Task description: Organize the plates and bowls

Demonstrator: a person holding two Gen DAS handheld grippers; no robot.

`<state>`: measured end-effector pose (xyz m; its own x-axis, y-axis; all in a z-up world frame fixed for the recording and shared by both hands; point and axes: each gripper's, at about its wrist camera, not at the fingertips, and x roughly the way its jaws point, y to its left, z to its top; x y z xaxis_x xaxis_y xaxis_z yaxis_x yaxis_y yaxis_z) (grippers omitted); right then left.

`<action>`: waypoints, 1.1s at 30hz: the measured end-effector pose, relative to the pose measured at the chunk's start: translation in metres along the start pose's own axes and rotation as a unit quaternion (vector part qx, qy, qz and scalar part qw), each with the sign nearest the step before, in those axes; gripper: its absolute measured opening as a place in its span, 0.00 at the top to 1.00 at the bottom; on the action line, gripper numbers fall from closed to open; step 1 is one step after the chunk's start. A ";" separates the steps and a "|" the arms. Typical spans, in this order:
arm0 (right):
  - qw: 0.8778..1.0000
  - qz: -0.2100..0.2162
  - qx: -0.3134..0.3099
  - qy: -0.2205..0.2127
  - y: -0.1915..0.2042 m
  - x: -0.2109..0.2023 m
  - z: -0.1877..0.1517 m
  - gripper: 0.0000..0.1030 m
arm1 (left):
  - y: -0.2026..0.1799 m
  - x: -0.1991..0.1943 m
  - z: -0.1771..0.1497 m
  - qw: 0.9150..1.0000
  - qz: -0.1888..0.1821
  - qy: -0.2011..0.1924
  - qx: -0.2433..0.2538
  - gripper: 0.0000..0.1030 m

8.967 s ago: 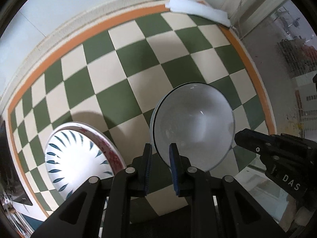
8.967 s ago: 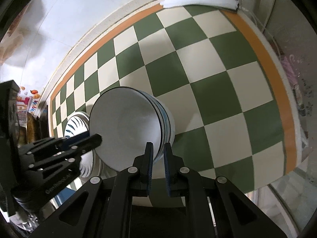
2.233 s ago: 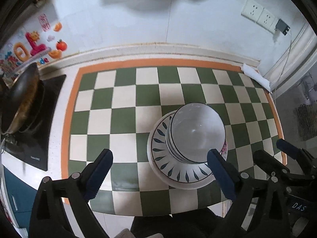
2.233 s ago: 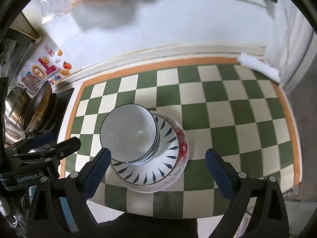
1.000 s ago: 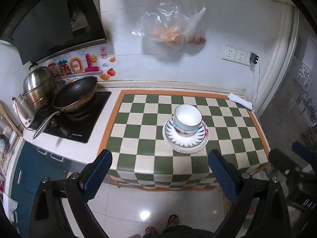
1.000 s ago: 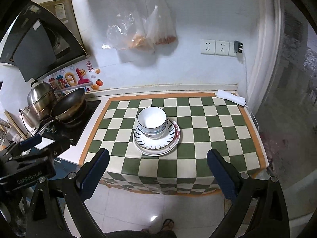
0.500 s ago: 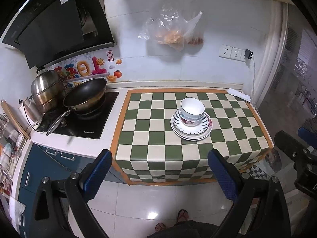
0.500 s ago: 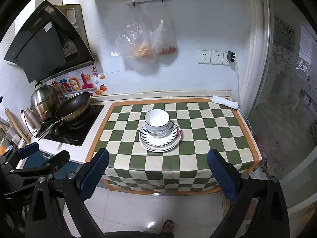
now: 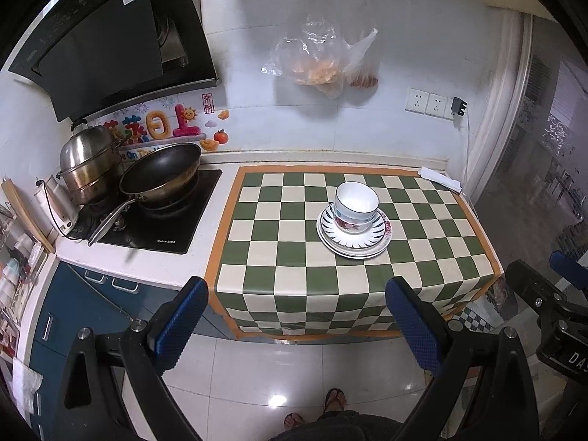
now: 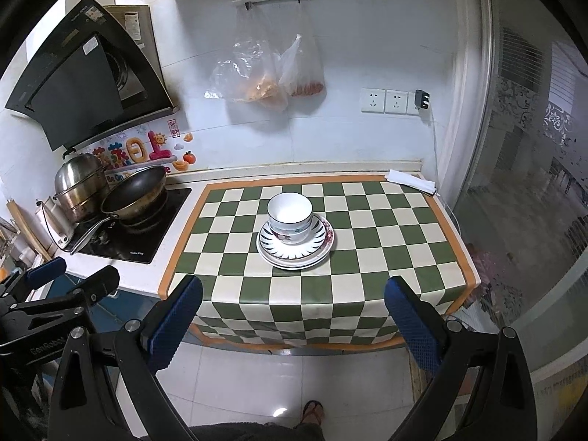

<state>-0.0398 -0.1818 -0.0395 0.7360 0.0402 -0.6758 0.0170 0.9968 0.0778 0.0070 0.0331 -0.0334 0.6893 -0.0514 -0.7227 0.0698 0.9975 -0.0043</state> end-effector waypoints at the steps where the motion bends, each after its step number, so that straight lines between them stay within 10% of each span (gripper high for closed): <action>1: 1.000 0.000 0.001 0.000 0.000 -0.001 -0.001 0.02 | -0.001 0.001 0.000 1.000 0.000 0.001 -0.001 0.04; 33: 1.000 -0.008 0.004 0.007 -0.013 0.007 -0.003 0.02 | -0.010 0.000 0.000 1.000 -0.004 0.005 -0.007 0.04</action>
<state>-0.0374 -0.1941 -0.0476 0.7267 0.0243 -0.6865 0.0350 0.9968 0.0724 0.0062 0.0231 -0.0329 0.6810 -0.0586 -0.7299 0.0647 0.9977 -0.0197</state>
